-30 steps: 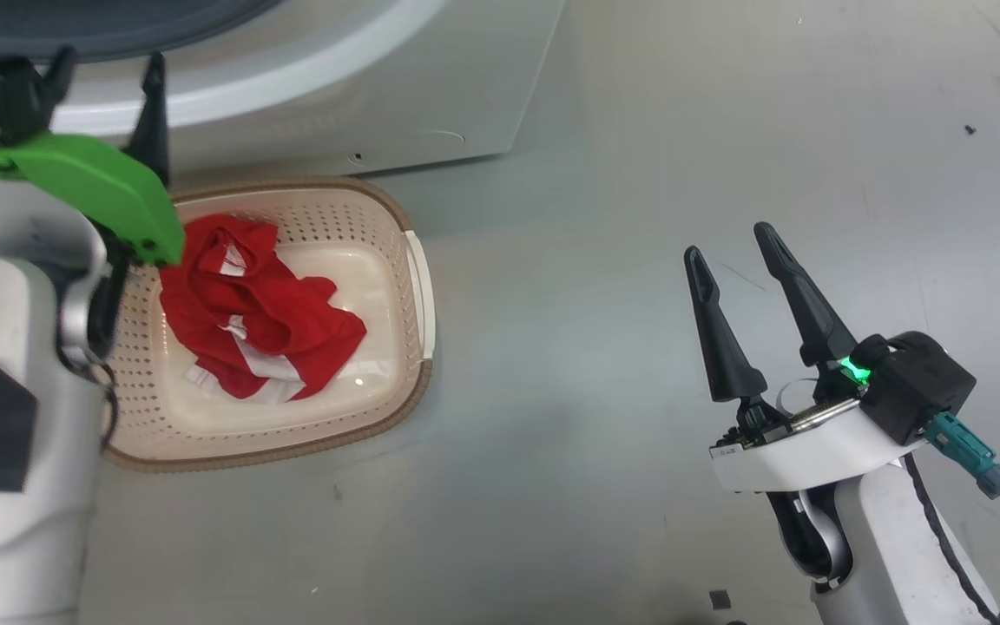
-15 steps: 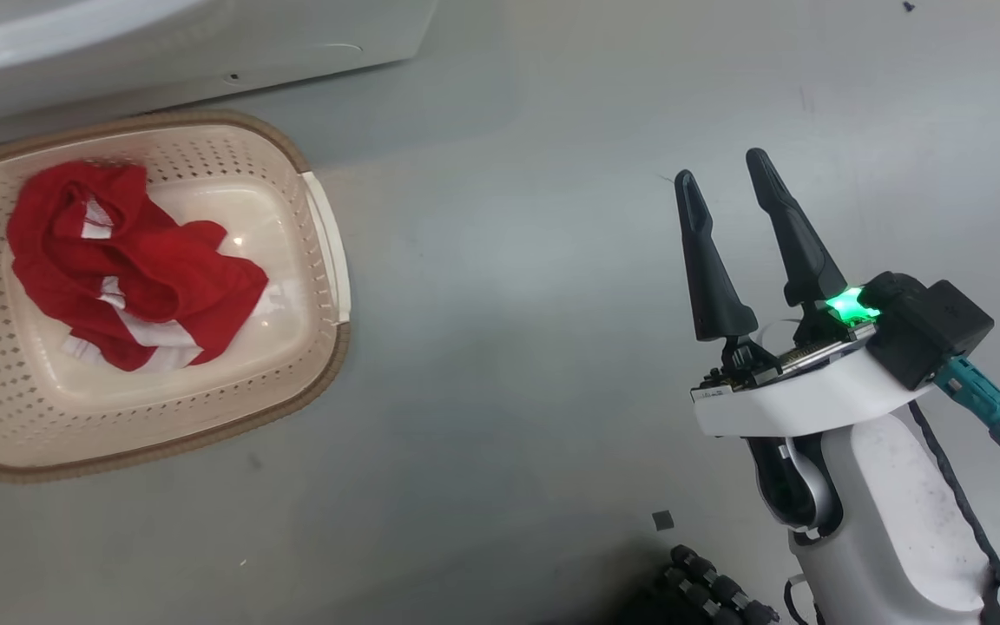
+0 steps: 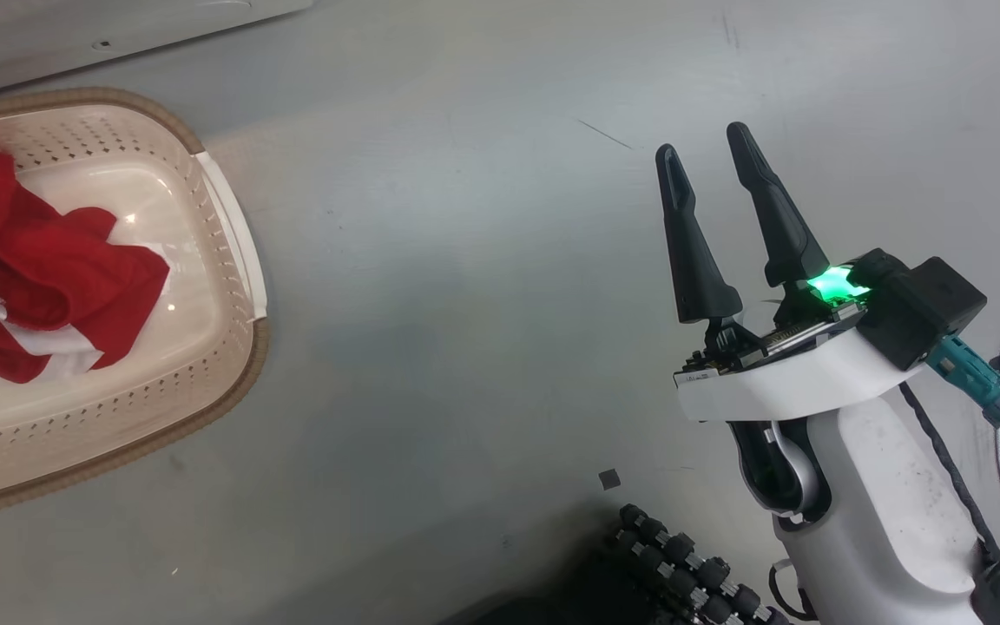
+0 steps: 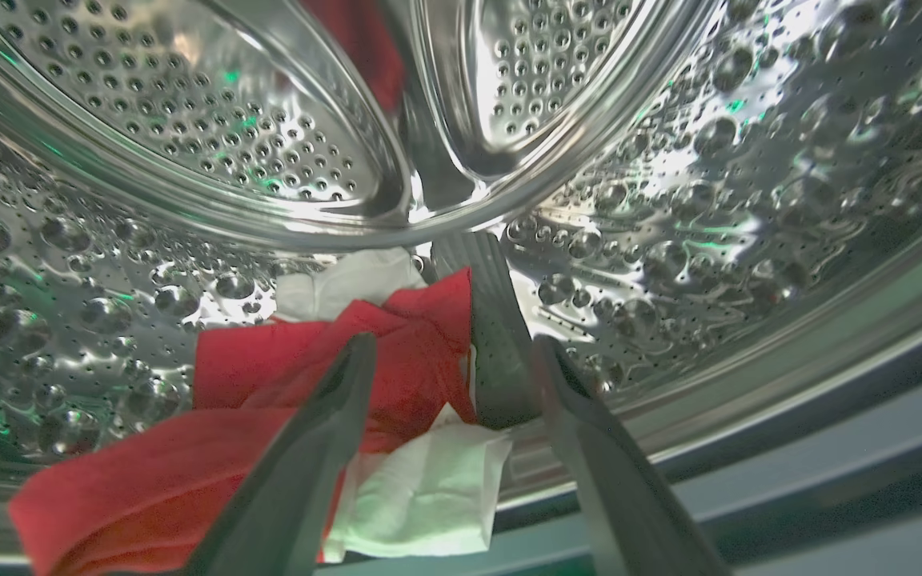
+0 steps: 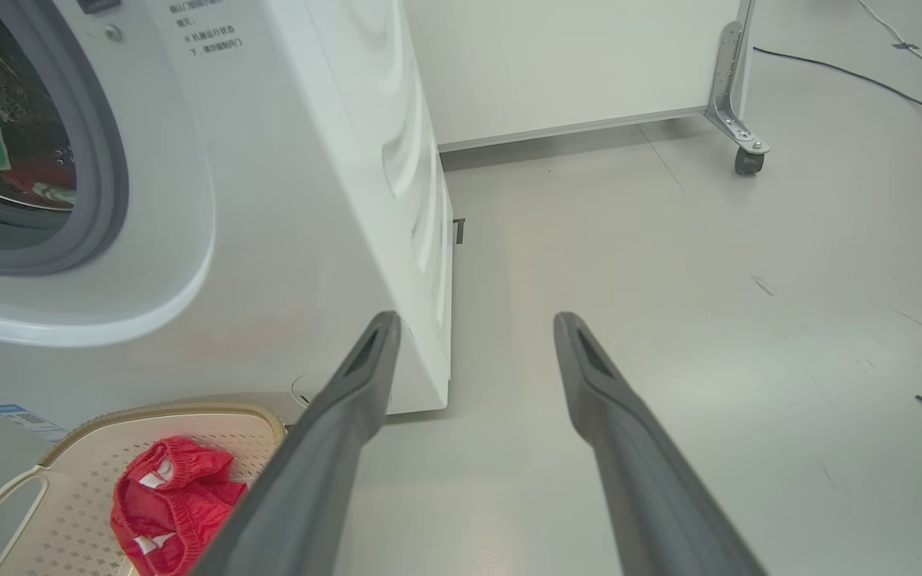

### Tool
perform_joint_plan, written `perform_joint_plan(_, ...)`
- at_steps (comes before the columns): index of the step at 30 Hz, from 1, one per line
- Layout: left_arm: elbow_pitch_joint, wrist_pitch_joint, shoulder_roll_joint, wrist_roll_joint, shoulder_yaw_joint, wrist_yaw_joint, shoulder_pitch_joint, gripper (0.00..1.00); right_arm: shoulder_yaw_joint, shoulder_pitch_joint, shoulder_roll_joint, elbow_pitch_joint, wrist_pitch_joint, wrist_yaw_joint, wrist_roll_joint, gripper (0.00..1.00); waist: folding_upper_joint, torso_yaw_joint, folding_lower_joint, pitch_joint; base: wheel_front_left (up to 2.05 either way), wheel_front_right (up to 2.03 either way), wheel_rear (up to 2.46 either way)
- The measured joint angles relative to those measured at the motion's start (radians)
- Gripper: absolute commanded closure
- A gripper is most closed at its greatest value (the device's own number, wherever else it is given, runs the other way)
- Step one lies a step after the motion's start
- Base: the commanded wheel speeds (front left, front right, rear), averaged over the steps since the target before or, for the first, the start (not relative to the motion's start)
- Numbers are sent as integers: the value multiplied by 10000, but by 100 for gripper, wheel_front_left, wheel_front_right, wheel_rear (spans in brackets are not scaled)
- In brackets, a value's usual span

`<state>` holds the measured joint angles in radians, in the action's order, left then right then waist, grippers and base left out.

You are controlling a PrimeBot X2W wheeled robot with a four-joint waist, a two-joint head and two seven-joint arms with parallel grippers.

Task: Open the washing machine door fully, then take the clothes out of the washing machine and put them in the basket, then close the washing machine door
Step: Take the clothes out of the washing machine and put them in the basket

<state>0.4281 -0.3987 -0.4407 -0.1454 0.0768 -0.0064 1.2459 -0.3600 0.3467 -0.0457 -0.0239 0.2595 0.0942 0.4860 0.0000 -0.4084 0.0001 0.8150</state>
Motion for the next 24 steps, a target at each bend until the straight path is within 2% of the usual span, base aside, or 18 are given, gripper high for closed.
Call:
perform_joint_plan(12, 1189, -1135, -479, 545, 295, 33, 270, 0, -21, 153, 15, 111, 0, -105, 82, 0, 0, -241, -1, 151, 0, 0, 0)
perform_joint_plan(17, 1572, -1841, -541, 671, 322, 180, 480, 0, -21, 155, 19, 146, 0, -107, 117, 0, 0, -225, 0, 137, 0, 0, 0)
perform_joint_plan(18, 1668, -2010, -541, 669, 320, 201, 561, 4, -21, 156, 19, 153, 0, -107, 130, 0, 0, -222, -1, 134, 0, 0, 0)
perform_joint_plan(19, 1745, -2161, -541, 665, 305, 203, 641, 11, -21, 158, 19, 163, 0, -107, 138, 0, 0, -221, -1, 132, 0, 0, 0)
perform_joint_plan(20, 1799, -2309, -541, 663, 278, 224, 698, 46, -21, 163, 19, 178, 0, -107, 138, 0, 0, -221, -1, 132, 0, 0, 0)
perform_joint_plan(21, 1818, -2443, -541, 663, 272, 282, 730, 60, -21, 172, 19, 192, 0, -107, 138, 0, 0, -222, -1, 130, 0, 0, 0)
perform_joint_plan(23, 1841, -2614, -539, 663, 280, 284, 779, 100, -21, 186, 19, 201, 0, -107, 140, 0, 0, -225, 0, 128, 0, 0, 0)
perform_joint_plan(24, 1858, -2688, -537, 663, 282, 284, 811, 100, -21, 187, 19, 205, 0, -107, 140, 0, 0, -229, 0, 129, 0, 0, 0)
